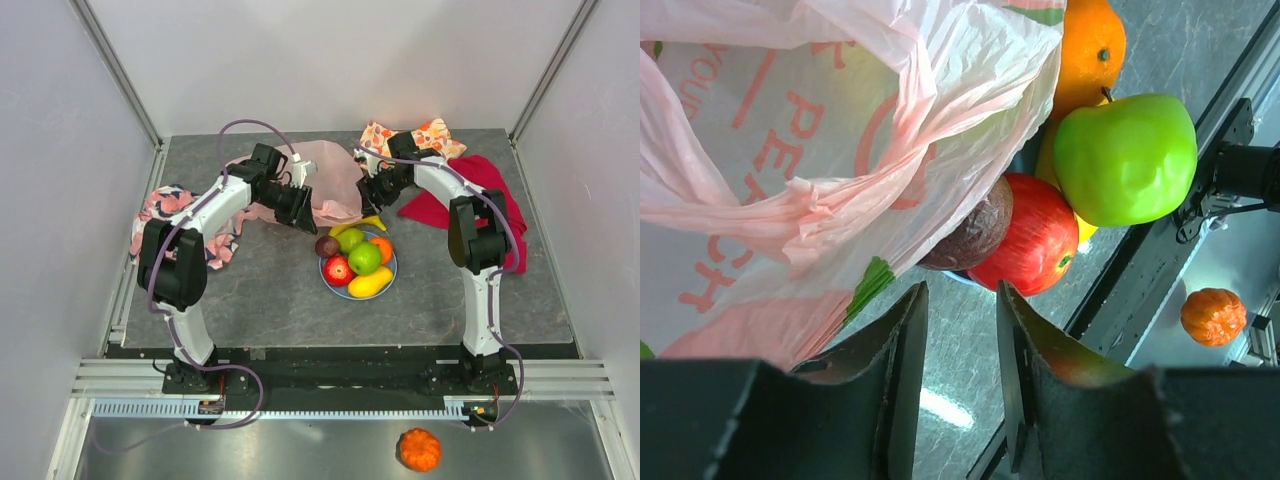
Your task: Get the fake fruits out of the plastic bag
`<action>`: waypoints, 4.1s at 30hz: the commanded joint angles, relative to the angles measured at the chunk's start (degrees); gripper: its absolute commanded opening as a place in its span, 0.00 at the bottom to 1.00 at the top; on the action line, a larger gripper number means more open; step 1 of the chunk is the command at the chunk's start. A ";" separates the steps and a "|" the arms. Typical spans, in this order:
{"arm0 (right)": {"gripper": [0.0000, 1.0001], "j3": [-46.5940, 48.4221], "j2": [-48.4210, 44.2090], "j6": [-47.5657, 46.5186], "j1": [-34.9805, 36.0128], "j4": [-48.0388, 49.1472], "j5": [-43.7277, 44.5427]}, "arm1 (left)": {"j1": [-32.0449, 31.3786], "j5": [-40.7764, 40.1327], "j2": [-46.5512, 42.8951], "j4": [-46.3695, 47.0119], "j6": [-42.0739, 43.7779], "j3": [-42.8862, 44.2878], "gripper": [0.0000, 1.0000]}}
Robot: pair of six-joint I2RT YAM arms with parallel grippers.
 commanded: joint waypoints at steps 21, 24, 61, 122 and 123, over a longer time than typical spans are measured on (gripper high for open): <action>0.15 -5.87 -16.01 -8.62 -5.19 -3.80 6.11 | 2.41 -5.68 6.63 -0.68 2.55 13.17 0.47; 0.19 -8.77 -20.06 -12.30 -6.87 -4.95 1.82 | 2.67 -5.94 8.04 -0.68 2.55 16.95 0.48; 0.46 3.88 -9.44 -49.58 7.28 -30.35 -5.49 | 2.76 -2.34 0.75 -0.67 3.43 1.32 0.51; 0.69 -2.46 -6.99 -45.97 2.09 -15.68 5.84 | 7.33 -12.10 -4.35 -16.67 10.02 20.92 0.81; 0.69 -2.01 -5.94 -46.32 2.00 -15.76 6.11 | 7.24 -12.19 -4.35 -16.67 10.02 20.74 0.81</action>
